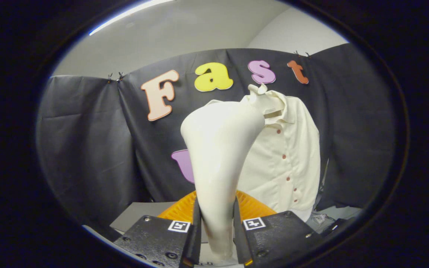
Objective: Iron the clothes twice with a garment steamer, once on the left side and once on the right side.
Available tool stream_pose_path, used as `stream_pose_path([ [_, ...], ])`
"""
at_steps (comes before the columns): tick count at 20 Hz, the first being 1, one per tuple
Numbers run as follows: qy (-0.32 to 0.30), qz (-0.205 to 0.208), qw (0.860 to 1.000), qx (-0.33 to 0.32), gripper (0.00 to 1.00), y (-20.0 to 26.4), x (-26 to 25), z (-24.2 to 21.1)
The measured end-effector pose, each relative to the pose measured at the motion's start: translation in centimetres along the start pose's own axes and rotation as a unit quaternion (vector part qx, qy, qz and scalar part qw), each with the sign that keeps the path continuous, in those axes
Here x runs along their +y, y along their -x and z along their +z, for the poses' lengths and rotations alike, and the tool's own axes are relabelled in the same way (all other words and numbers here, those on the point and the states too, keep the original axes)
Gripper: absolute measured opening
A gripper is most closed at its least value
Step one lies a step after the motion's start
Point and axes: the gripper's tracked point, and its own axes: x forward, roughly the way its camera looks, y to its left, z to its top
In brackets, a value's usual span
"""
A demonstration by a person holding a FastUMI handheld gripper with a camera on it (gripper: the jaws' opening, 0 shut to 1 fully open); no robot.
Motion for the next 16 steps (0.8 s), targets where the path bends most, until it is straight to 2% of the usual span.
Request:
stream_pose_path([
  [4, 0.029, -0.022, 0.999, -0.010, 0.37, -2.7, -3.2, 1.1],
  [9, 0.043, -0.040, 0.998, 0.016, 0.37, -8.1, -5.9, -0.8],
  [16, 0.011, -0.048, 0.999, 0.023, 0.38, -13.6, -7.2, -2.2],
])
